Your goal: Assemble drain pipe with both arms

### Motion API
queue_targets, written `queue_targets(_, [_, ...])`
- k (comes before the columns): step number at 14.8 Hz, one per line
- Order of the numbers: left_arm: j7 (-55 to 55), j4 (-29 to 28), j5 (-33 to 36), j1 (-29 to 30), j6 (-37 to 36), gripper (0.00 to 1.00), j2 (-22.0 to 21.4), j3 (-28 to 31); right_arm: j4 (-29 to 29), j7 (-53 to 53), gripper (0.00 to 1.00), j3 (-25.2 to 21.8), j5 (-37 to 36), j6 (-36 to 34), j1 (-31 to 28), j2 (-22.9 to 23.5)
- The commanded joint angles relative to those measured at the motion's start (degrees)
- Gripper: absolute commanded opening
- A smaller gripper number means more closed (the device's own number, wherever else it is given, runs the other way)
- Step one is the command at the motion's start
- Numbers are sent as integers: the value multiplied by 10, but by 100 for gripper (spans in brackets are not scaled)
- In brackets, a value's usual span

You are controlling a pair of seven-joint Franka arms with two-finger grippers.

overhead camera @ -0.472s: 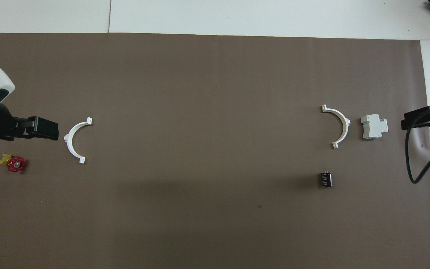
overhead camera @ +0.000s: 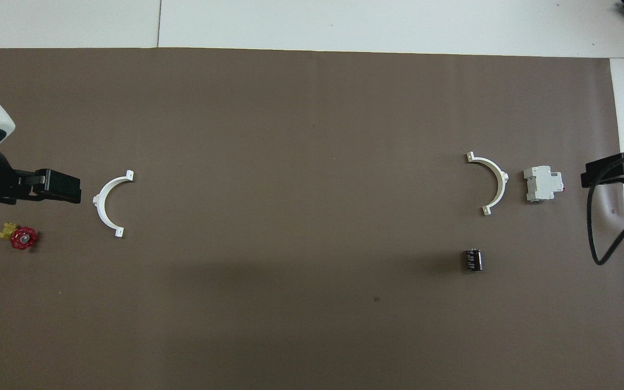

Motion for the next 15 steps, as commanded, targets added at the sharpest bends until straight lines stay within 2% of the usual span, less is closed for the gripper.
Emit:
queue_targets(1, [8, 3, 0, 0, -5, 100, -5, 1, -105, -50, 100, 3, 4, 92, -4, -35])
queue_targets(3, [10, 2, 0, 2, -5, 100, -5, 1, -154, -112, 100, 3, 15, 171, -9, -22])
queue_targets(5, [10, 3, 0, 2, -4, 100, -5, 1, -188, -176, 100, 3, 20, 257, -10, 15])
queue_targets(8, [10, 2, 0, 3, -4, 100, -5, 1, -192, -246, 100, 3, 77, 355, -12, 104])
queue_targets(10, [10, 2, 0, 3, -5, 100, -5, 1, -193, -273, 100, 3, 82, 405, -12, 150])
queue_targets(12, [9, 2, 0, 3, -5, 100, -5, 1, -213, -292, 100, 3, 82, 455, -11, 170])
queue_targets(15, [9, 2, 0, 3, -5, 100, -5, 1, -239, -335, 94, 3, 83, 501, -16, 190])
